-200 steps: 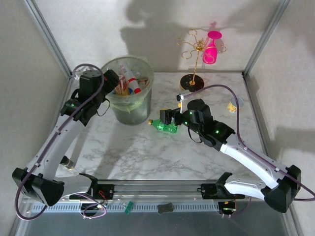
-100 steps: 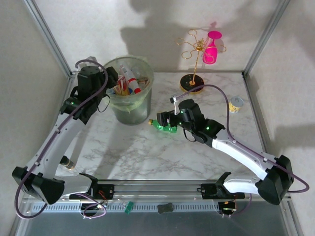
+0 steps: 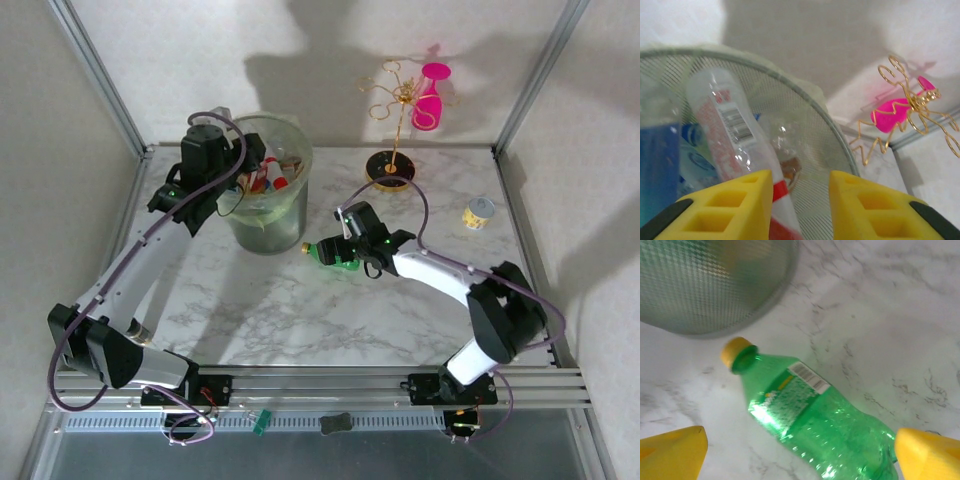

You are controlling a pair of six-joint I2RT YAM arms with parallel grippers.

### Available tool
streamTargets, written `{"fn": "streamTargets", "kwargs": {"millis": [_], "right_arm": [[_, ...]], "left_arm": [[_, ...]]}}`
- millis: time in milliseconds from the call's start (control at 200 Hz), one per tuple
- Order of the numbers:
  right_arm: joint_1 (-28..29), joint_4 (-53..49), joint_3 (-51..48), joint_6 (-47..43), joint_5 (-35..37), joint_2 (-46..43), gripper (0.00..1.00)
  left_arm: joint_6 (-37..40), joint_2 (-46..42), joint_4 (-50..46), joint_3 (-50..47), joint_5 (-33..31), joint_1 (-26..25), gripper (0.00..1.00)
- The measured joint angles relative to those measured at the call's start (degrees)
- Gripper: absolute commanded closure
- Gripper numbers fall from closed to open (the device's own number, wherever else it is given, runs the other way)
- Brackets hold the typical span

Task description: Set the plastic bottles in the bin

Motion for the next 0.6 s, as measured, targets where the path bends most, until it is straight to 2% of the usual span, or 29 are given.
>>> {"fn": "streamTargets", "kwargs": {"millis": [195, 411, 601], "right_arm": [[-0.20, 1.09, 3.26, -1.14, -1.22, 7.08, 0.01], [-0.17, 1.90, 5.75, -2.21, -1.31, 11.43, 0.01], [-0.17, 1.81, 6.05, -2.82, -2.12, 13.35, 0.04]], "left_arm": [[-1.73, -2.45, 3.87, -4.87, 2.54, 0.07, 0.64], [-2.29, -5.44, 0.28, -5.16, 2.01, 0.07, 0.63], [-2.32, -11.41, -2.05, -5.16, -0.13, 0.09, 0.63]]}}
